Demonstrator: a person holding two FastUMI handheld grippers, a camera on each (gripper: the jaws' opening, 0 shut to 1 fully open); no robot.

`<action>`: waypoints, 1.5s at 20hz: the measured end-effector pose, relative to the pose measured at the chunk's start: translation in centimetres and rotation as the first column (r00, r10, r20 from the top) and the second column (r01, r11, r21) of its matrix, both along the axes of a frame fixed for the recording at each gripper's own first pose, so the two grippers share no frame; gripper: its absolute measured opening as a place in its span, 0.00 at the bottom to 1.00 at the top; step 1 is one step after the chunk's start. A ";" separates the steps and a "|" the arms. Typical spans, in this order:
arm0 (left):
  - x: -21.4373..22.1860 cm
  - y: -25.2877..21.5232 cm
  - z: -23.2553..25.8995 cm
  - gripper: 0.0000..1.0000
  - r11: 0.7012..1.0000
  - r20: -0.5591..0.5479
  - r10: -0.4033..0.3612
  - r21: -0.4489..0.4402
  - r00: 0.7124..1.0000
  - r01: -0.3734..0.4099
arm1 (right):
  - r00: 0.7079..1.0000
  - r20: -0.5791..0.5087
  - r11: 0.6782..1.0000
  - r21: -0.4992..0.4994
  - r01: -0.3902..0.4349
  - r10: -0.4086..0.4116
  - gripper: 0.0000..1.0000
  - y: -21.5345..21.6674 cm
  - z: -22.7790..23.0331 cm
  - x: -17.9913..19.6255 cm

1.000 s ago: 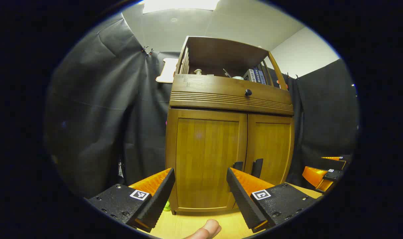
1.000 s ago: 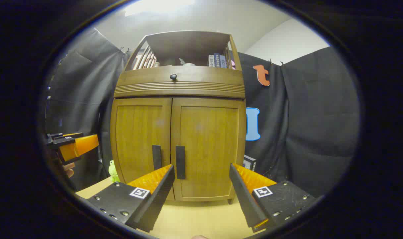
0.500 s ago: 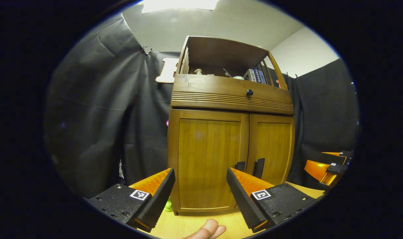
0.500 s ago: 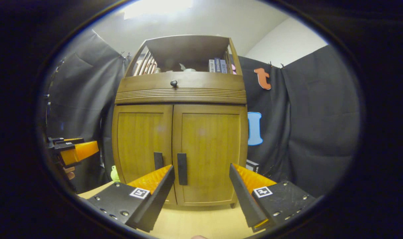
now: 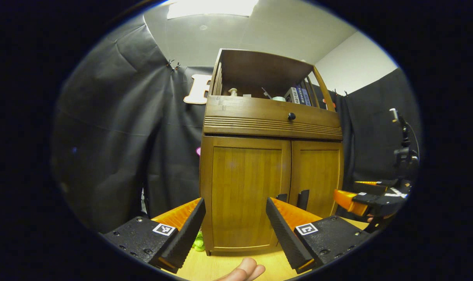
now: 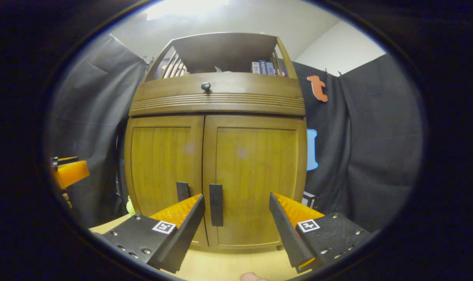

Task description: Open the right door of the double-door shoe cabinet with the right hand, and open the left door with the left hand.

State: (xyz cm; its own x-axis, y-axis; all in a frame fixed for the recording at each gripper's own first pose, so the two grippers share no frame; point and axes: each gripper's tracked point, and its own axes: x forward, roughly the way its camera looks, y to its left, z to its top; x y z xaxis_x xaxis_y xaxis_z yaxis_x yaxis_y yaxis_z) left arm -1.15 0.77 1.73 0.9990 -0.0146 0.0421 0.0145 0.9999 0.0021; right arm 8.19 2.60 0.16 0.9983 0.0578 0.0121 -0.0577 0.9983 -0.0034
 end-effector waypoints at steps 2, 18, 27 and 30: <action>-0.1 -0.1 -0.3 0.94 1.000 0.003 -0.005 -0.003 1.000 0.005 | 1.000 -0.005 1.000 -0.023 -0.014 0.014 0.98 1.1 -0.7 1.9; 1.5 0.6 -1.9 0.92 1.000 -0.037 0.008 -0.026 0.999 -0.009 | 0.989 -0.141 0.999 0.031 -0.036 0.040 0.81 4.8 -7.5 11.8; 2.1 0.3 -2.6 0.92 1.000 -0.064 0.002 -0.019 0.998 -0.004 | 0.979 -0.121 0.985 0.064 -0.159 0.166 0.24 5.8 -7.0 10.9; 1.8 0.3 -2.6 0.96 1.000 -0.063 0.005 -0.022 0.998 -0.006 | 0.969 -0.123 0.973 0.114 -0.200 0.214 0.24 5.4 -6.1 9.7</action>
